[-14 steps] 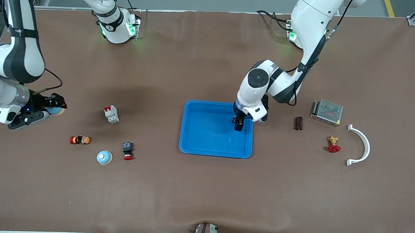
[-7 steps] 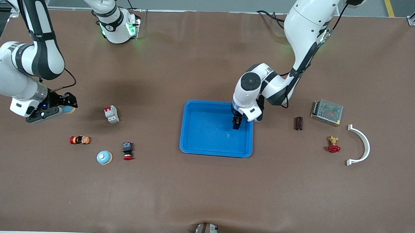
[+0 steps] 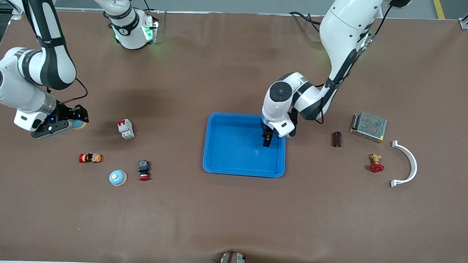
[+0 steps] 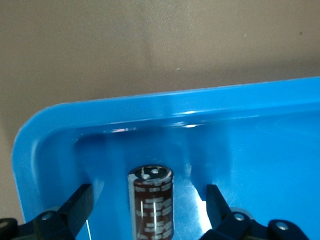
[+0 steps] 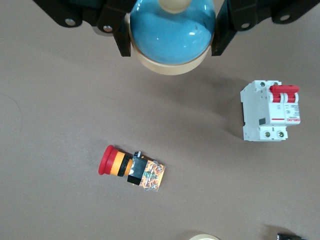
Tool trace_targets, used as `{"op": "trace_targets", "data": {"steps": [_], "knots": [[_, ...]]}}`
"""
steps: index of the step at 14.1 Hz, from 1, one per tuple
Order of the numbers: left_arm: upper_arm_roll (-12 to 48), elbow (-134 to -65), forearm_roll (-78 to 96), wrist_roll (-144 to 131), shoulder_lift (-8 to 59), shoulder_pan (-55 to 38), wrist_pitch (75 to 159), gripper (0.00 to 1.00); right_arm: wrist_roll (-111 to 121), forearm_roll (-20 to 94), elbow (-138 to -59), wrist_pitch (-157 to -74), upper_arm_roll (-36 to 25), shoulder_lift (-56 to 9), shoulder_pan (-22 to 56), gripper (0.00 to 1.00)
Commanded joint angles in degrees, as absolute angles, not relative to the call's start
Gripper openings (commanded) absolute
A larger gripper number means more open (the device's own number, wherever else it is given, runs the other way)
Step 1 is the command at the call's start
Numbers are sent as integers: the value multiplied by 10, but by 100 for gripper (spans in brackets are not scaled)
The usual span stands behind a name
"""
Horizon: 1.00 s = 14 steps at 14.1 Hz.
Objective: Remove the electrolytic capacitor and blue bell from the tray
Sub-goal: 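Grasp and lift the capacitor with the left gripper while the right gripper lowers the bell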
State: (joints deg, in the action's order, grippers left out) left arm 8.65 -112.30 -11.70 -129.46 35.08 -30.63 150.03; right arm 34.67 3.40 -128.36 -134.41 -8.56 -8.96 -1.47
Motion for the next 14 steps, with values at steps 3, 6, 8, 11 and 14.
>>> {"op": "trace_targets", "data": {"steps": [3, 6, 8, 11, 14], "knots": [[82, -1111, -133, -1310, 356, -309, 1495, 94, 349, 28, -1340, -1423, -76, -95, -23, 62], [82, -1106, -133, -1310, 364, -310, 1494, 80, 346, 28, -1346, -1430, -76, -106, -19, 62], [82, -1104, -133, -1310, 364, -312, 1488, 61, 345, 29, -1349, -1438, -76, -117, -16, 62], [82, -1099, -133, -1309, 364, -310, 1487, 36, 345, 33, -1353, -1466, -75, -141, -8, 62], [82, -1092, -134, -1305, 365, -307, 1486, 4, 345, 34, -1360, -1497, -75, -160, -7, 62]]}}
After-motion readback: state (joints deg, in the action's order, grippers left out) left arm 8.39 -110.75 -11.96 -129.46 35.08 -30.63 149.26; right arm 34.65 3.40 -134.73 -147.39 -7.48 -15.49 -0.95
